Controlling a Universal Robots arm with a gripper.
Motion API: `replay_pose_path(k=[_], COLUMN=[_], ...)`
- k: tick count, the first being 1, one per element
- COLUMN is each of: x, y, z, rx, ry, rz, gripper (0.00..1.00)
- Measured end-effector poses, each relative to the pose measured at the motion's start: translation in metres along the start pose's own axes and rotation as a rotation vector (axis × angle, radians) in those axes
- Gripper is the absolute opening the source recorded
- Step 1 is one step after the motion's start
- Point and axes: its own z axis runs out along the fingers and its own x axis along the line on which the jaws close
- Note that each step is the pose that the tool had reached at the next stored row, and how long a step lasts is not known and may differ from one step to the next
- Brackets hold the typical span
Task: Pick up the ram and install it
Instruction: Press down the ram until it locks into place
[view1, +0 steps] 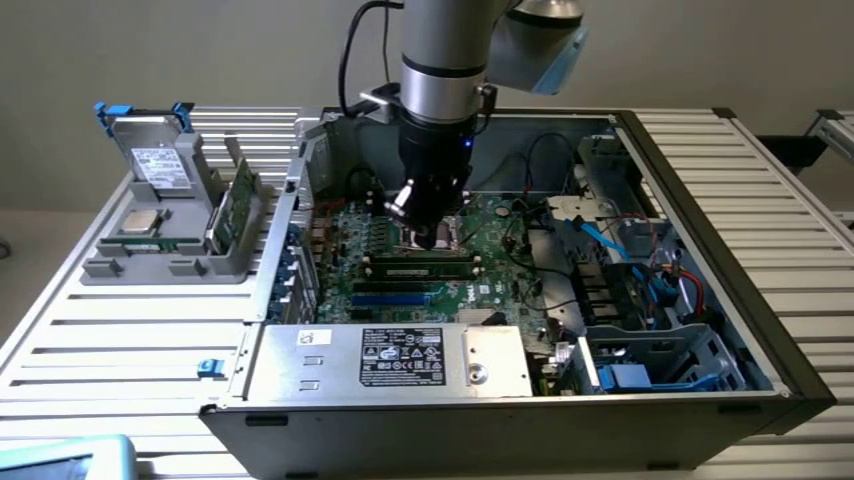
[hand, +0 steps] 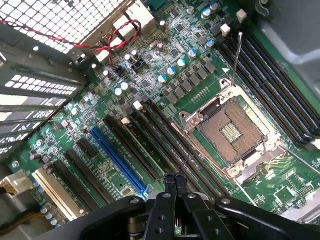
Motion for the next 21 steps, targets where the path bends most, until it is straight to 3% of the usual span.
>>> replay_pose_path(k=[21], x=[0.0000], y=[0.0000], z=[0.0000], rx=[-0.0252], ry=[-0.0008], rz=[0.343], gripper=[0.11])
